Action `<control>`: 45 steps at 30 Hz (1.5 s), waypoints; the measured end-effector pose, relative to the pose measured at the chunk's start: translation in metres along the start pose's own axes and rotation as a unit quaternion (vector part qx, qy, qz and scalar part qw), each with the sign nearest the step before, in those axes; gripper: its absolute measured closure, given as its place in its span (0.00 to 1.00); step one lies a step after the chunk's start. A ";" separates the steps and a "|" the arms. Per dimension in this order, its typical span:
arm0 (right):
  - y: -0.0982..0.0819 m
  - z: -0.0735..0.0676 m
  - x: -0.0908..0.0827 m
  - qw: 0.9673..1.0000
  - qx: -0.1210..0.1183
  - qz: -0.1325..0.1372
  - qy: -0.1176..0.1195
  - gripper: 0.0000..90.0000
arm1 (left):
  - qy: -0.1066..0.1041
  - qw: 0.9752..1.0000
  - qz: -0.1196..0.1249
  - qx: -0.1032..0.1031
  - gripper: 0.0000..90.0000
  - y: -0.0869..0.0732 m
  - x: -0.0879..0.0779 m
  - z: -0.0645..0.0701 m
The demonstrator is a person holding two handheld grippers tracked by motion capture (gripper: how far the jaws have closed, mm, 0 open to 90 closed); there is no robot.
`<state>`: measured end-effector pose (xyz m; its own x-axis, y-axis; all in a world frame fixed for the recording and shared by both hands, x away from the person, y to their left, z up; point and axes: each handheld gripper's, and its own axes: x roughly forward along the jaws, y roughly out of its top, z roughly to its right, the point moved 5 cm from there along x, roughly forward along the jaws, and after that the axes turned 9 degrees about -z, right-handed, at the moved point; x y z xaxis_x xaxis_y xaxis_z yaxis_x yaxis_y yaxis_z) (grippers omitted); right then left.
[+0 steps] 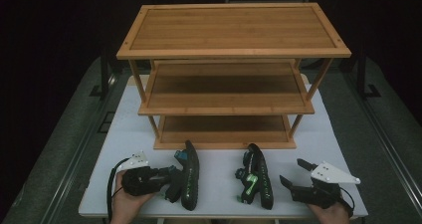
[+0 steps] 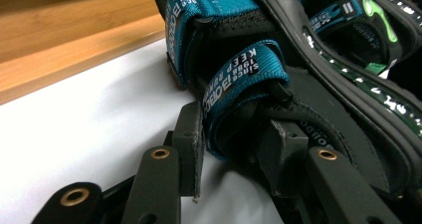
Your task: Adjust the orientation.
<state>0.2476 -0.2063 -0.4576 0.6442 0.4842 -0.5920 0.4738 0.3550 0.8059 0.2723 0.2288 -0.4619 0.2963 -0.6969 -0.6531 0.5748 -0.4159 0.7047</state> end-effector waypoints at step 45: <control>0.001 0.005 -0.005 1.000 0.014 0.016 -0.006 0.21 | -0.066 0.997 0.021 0.042 0.63 0.044 0.038 0.039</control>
<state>0.2476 -0.2123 -0.4534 0.6668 0.4854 -0.5655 0.4684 0.3172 0.8246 0.2788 0.1617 -0.4450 0.2126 -0.7826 -0.5851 0.4972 -0.4289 0.7543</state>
